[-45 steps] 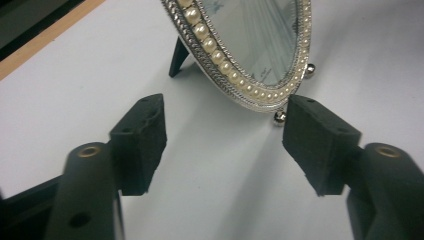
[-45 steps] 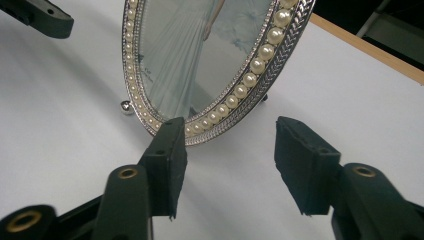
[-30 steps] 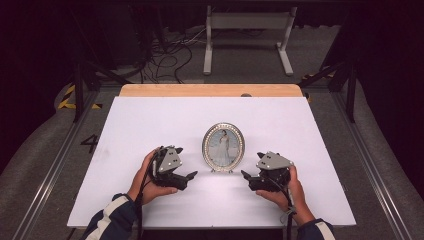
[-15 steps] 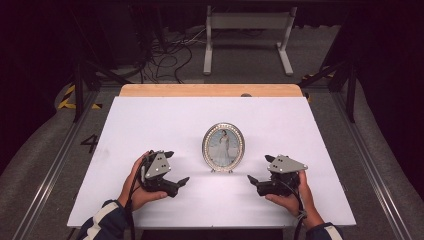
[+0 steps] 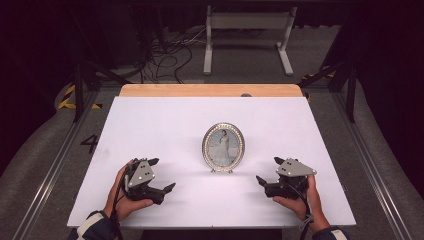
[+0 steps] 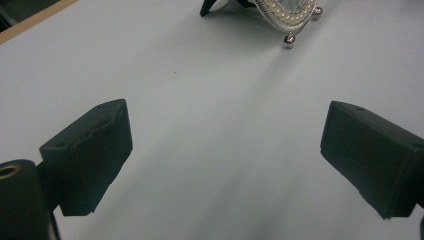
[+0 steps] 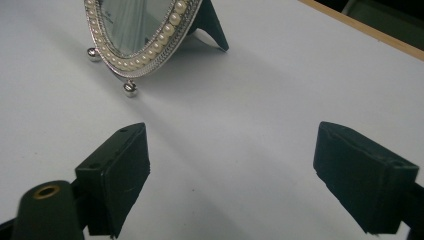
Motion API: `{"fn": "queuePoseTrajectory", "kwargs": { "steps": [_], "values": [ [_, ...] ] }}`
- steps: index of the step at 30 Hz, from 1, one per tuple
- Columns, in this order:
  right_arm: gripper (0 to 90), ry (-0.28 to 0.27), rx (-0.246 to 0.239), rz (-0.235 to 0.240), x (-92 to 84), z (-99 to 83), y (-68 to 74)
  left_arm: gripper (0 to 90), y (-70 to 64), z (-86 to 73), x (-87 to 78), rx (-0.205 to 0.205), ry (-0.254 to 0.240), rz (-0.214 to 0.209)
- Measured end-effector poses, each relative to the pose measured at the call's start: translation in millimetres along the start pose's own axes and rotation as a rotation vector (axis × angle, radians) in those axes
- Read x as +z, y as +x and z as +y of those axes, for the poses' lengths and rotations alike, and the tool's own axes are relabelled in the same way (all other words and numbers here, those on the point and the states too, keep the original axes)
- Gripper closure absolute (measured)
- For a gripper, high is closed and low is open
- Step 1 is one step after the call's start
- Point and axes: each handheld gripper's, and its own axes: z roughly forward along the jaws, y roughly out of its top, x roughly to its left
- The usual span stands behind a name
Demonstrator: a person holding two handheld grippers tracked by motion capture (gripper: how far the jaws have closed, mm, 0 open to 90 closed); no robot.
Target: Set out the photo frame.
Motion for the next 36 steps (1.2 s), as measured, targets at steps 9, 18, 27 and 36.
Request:
{"fn": "queuePoseTrajectory", "kwargs": {
  "steps": [9,18,27,36],
  "values": [
    [15.1,-0.007,0.025,-0.032,-9.6,-9.1,-7.1,6.4,6.8,-14.9,-14.1,-0.018,0.009,0.050],
    [15.0,0.002,0.032,-0.055,-14.5,-15.9,-11.4,6.0,14.7,-25.7,-25.2,-0.035,0.016,0.071],
    [14.6,0.004,0.054,-0.082,-20.6,-24.4,-17.9,5.9,24.2,-44.5,-42.5,-0.092,0.014,0.091],
    [13.5,0.006,0.106,-0.111,-30.6,-39.4,-29.1,4.3,39.4,-64.0,-54.6,-0.127,0.041,0.120]
  ]
}}
